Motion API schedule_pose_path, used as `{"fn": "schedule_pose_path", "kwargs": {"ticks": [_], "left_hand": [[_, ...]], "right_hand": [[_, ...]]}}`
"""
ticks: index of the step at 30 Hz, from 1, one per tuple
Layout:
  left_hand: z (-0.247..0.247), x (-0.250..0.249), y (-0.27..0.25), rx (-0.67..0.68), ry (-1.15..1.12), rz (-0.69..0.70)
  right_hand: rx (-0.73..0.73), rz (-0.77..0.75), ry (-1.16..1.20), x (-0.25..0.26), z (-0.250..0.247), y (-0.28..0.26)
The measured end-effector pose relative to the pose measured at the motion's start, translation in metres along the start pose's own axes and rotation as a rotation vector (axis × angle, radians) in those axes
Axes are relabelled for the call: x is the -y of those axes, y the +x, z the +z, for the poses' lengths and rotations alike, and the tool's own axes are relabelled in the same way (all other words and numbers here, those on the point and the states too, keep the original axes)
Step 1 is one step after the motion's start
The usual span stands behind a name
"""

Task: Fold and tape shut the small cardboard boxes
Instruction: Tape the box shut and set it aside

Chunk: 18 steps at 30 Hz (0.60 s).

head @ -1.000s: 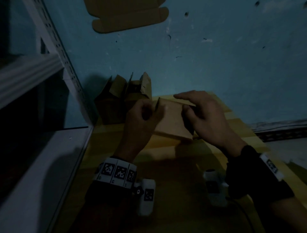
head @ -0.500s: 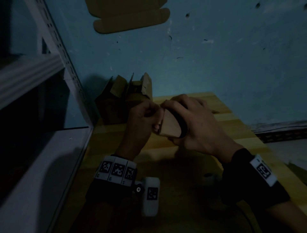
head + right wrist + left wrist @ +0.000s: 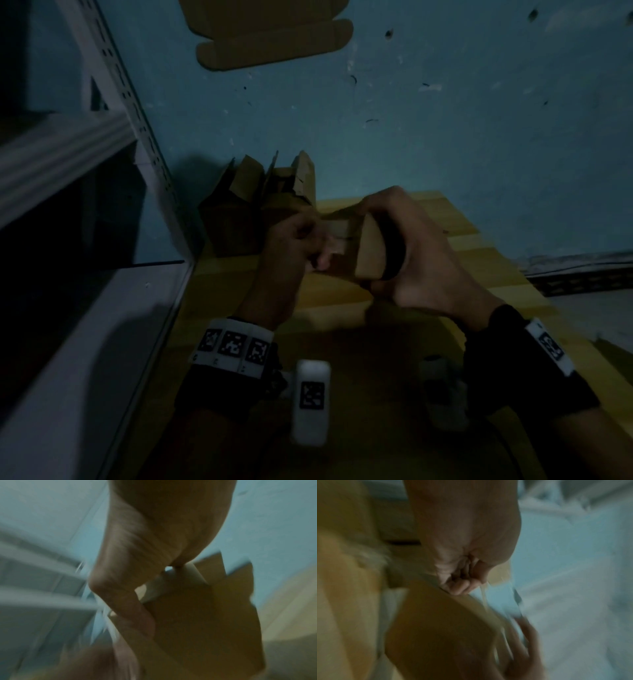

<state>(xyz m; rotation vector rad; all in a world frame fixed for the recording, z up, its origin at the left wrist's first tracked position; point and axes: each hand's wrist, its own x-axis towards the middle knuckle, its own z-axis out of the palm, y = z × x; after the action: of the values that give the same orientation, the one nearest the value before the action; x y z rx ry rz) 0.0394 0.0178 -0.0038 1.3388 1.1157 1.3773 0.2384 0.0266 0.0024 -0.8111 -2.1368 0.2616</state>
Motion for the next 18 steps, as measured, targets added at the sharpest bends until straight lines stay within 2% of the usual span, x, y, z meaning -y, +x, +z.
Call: {"fn": "schedule_pose_path", "kwargs": {"ticks": [3,6,12,18], "left_hand": [[-0.017,0.000,0.004,-0.106,0.083,0.016],[-0.019,0.003,0.006,-0.162,0.219,0.081],[-0.014,0.011,0.008,-0.149,0.387,0.088],[-0.006,0.009,0.008,-0.247,0.560,0.261]], "right_hand": [[-0.064,0.091,0.255,-0.002,-0.009,-0.005],[-0.045,0.141,0.315,-0.005,-0.007,-0.005],[-0.010,0.200,0.270,-0.005,-0.004,-0.003],[-0.051,0.289,0.139,-0.001,0.001,0.003]]}}
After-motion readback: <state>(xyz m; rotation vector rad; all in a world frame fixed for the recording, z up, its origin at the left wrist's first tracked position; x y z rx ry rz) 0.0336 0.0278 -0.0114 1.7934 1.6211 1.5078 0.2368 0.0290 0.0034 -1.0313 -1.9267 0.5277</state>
